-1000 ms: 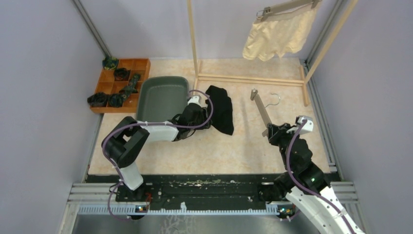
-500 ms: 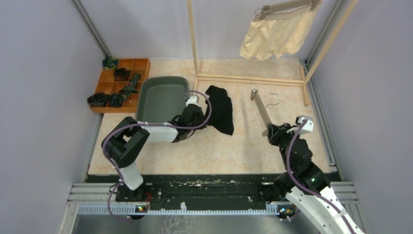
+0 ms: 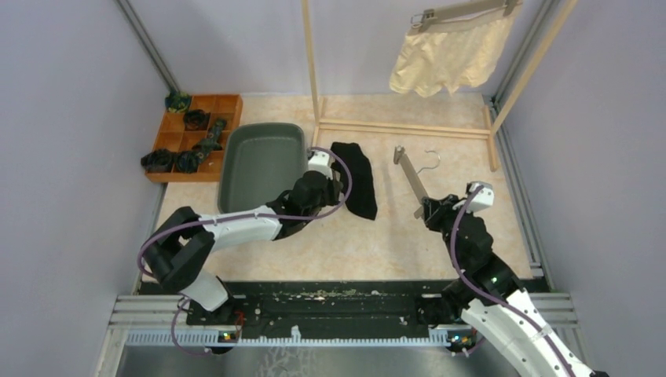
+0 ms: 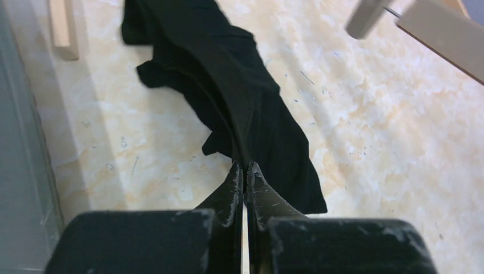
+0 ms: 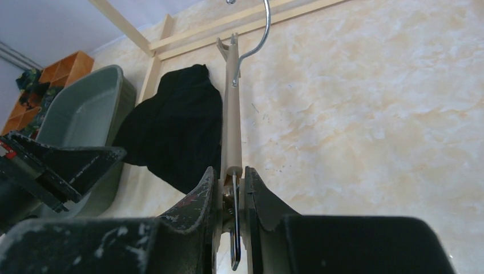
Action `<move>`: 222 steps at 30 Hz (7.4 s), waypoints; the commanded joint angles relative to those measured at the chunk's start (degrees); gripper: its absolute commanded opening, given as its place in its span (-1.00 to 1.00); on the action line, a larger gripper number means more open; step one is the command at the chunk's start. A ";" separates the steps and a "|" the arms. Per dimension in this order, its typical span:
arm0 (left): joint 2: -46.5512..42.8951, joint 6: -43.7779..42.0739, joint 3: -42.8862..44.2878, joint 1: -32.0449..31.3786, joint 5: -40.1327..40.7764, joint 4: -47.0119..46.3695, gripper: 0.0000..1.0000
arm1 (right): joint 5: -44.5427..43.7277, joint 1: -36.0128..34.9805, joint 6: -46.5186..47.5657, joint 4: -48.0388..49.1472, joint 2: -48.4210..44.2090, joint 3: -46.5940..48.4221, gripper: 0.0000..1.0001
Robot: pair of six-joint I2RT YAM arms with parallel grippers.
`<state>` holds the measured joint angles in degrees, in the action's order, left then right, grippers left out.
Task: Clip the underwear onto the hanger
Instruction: Flatten out the underwear at the center of the board.
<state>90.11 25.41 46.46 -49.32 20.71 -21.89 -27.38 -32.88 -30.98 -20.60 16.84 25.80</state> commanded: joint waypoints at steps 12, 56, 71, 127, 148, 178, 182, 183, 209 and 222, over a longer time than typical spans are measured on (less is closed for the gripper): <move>4.04 -14.61 5.24 -7.94 6.63 0.88 -0.93 | 2.75 -0.25 -11.05 23.48 14.70 -3.43 -1.00; 10.28 -36.39 44.96 -2.49 15.83 54.47 -1.00 | -8.93 -0.26 -5.46 6.48 0.61 1.21 -1.00; 25.68 -20.12 39.38 -11.20 4.00 52.19 -1.00 | -14.48 -0.25 -3.00 -0.50 -5.06 3.49 -1.00; 4.32 4.96 7.36 -8.66 2.06 10.29 0.63 | -11.29 -0.26 -2.93 0.15 -4.71 2.05 -1.00; 12.58 5.64 10.62 -3.01 -0.60 7.32 0.47 | -11.65 -0.25 -2.69 0.29 -4.72 1.66 -1.00; 40.18 -23.69 50.69 -14.04 29.09 31.76 -1.00 | -12.28 -0.25 -2.34 -0.02 -4.62 1.77 -1.00; 40.20 -25.57 49.56 -14.38 25.53 29.04 -0.83 | -13.00 -0.26 -2.24 -0.95 -5.14 2.22 -1.00; 39.64 -26.23 48.43 -14.46 25.12 27.50 -0.69 | -13.38 -0.25 -2.12 -1.21 -5.34 2.32 -1.00; 3.43 -10.00 6.96 -12.92 -2.53 -0.89 0.64 | -14.82 -0.29 -1.50 -2.25 -5.67 2.72 -1.00; 5.41 -5.04 3.50 -2.09 -9.30 -4.43 0.61 | -14.20 -0.25 -1.65 -2.48 -5.64 2.85 -1.00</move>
<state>94.32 18.68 49.52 -53.54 15.59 -22.33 -41.87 -32.88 -33.01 -26.22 11.55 26.28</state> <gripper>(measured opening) 0.810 0.153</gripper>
